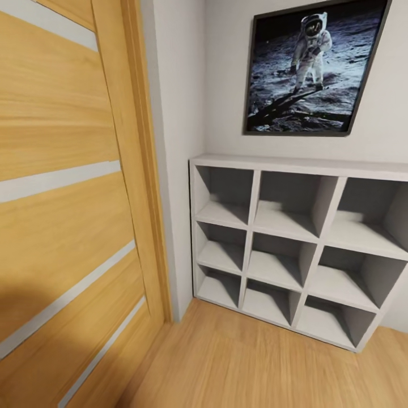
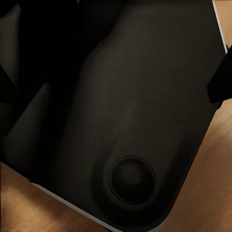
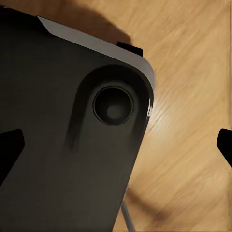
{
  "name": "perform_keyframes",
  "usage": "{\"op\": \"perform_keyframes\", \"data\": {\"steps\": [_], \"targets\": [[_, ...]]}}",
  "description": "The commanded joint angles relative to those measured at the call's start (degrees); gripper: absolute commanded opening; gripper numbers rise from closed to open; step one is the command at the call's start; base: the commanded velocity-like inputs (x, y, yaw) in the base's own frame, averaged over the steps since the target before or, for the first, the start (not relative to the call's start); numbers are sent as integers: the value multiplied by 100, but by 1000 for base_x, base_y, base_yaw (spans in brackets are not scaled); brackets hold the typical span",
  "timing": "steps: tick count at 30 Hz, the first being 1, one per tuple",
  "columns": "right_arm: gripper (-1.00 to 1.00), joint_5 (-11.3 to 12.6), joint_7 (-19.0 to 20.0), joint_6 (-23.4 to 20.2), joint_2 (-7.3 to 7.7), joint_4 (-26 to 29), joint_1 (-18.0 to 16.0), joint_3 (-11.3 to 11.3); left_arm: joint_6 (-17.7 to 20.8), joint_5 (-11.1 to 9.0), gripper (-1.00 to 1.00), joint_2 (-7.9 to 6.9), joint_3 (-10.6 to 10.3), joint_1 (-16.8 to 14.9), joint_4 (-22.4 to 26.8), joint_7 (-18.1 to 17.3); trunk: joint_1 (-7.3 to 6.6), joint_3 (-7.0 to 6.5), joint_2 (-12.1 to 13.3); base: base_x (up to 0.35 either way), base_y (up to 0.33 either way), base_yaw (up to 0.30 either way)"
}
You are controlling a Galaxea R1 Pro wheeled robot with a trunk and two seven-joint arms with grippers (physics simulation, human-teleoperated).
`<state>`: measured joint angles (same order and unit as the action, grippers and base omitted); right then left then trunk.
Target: Attach the digital camera to the camera tripod in the bedroom.
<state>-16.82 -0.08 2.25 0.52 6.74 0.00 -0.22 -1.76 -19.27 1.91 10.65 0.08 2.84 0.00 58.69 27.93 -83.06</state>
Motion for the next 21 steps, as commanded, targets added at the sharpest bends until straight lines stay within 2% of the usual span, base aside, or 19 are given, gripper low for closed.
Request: {"op": "perform_keyframes", "data": {"steps": [1, 15, 21], "targets": [[100, -32, -1, 12, 1, 2, 0, -4, -9, 1, 100, 3, 43, 1, 6, 0, 3, 4, -2, 323, 0, 0], [100, -32, -1, 4, 1, 2, 0, -5, -9, 0, 100, 3, 43, 1, 6, 0, 3, 4, -2, 317, 0, 0], [100, -29, -1, 25, 1, 2, 0, -3, -15, 16, 100, 3, 43, 1, 6, 0, 3, 4, -2, 149, 0, 0]]}}
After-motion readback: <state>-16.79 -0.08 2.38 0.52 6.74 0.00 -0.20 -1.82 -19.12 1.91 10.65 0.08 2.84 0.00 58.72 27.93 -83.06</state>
